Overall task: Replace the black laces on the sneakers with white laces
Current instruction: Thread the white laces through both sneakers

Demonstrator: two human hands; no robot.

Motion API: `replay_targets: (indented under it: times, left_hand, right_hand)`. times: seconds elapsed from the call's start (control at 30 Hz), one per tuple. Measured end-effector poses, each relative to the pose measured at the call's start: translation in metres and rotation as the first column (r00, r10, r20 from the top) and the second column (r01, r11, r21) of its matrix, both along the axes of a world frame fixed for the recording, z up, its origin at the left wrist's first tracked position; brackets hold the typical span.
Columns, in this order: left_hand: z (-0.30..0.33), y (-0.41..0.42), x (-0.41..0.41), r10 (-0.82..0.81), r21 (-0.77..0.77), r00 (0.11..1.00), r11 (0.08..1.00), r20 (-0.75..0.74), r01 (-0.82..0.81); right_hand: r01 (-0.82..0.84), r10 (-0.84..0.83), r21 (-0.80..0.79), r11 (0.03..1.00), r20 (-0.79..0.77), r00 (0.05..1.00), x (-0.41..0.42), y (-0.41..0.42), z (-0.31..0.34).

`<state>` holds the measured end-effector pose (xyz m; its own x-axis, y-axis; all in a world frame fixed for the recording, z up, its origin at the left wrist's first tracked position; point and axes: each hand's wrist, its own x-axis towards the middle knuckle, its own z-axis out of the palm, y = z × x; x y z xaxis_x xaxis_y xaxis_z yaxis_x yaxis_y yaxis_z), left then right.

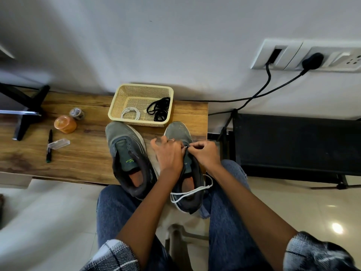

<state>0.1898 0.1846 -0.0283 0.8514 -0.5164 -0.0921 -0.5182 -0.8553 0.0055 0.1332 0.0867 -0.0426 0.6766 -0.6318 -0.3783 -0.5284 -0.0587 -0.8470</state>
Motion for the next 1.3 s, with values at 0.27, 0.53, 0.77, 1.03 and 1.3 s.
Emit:
replay_targets:
  times: [0.27, 0.53, 0.77, 1.03, 1.3]
  left_hand:
    - [-0.015, 0.002, 0.001, 0.101, -0.236, 0.986, 0.963, -0.135, -0.131]
    - [-0.021, 0.005, 0.001, -0.039, -0.312, 0.999, 0.950, -0.035, 0.027]
    - [-0.043, 0.006, 0.003, -0.096, -0.385, 0.995, 0.918, 0.012, 0.093]
    - [-0.056, 0.006, 0.006, -0.100, -0.431, 0.980, 0.887, 0.172, 0.166]
    - [-0.057, 0.007, 0.006, -0.100, -0.458, 0.971, 0.868, 0.217, 0.192]
  right_hand:
    - [0.015, -0.015, 0.005, 1.000, -0.001, 1.000, 0.000, 0.002, -0.005]
    - [0.056, -0.058, 0.085, 0.995, 0.022, 0.998, -0.001, 0.004, -0.004]
    - [0.052, -0.054, 0.125, 0.991, 0.017, 0.998, -0.002, 0.000, 0.002]
    - [0.013, -0.011, 0.111, 0.994, -0.025, 1.000, 0.000, -0.004, 0.004]
    - [-0.062, 0.062, -0.001, 0.998, -0.020, 0.998, -0.001, -0.002, 0.007]
